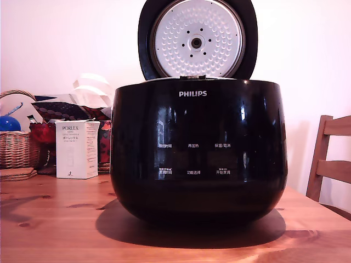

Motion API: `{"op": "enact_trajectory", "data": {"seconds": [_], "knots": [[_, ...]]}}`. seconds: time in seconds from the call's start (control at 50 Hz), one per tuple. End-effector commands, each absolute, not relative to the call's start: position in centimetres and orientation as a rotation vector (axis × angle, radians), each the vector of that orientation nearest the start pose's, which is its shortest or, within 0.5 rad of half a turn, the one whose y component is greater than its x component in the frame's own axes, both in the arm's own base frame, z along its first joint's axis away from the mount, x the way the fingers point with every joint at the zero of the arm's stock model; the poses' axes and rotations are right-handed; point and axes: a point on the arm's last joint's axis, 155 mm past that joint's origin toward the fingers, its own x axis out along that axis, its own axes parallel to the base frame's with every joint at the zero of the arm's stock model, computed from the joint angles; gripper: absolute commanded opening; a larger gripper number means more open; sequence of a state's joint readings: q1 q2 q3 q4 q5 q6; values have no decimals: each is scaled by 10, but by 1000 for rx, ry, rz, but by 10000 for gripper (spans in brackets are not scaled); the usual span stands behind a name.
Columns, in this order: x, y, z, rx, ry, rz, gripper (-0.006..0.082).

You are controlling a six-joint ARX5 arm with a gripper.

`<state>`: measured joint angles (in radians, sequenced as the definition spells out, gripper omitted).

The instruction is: Close the rice cooker by pressing the lid down with medium force

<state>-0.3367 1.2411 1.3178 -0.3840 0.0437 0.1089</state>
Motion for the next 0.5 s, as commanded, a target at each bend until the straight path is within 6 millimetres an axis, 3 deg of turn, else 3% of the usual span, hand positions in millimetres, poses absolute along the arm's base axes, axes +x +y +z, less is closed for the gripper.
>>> {"op": "enact_trajectory", "data": {"seconds": [0.0,0.48], "knots": [[394,-146,345,156,291,-396,-23],[400,-147,366,141,207,-396,-23]]}}
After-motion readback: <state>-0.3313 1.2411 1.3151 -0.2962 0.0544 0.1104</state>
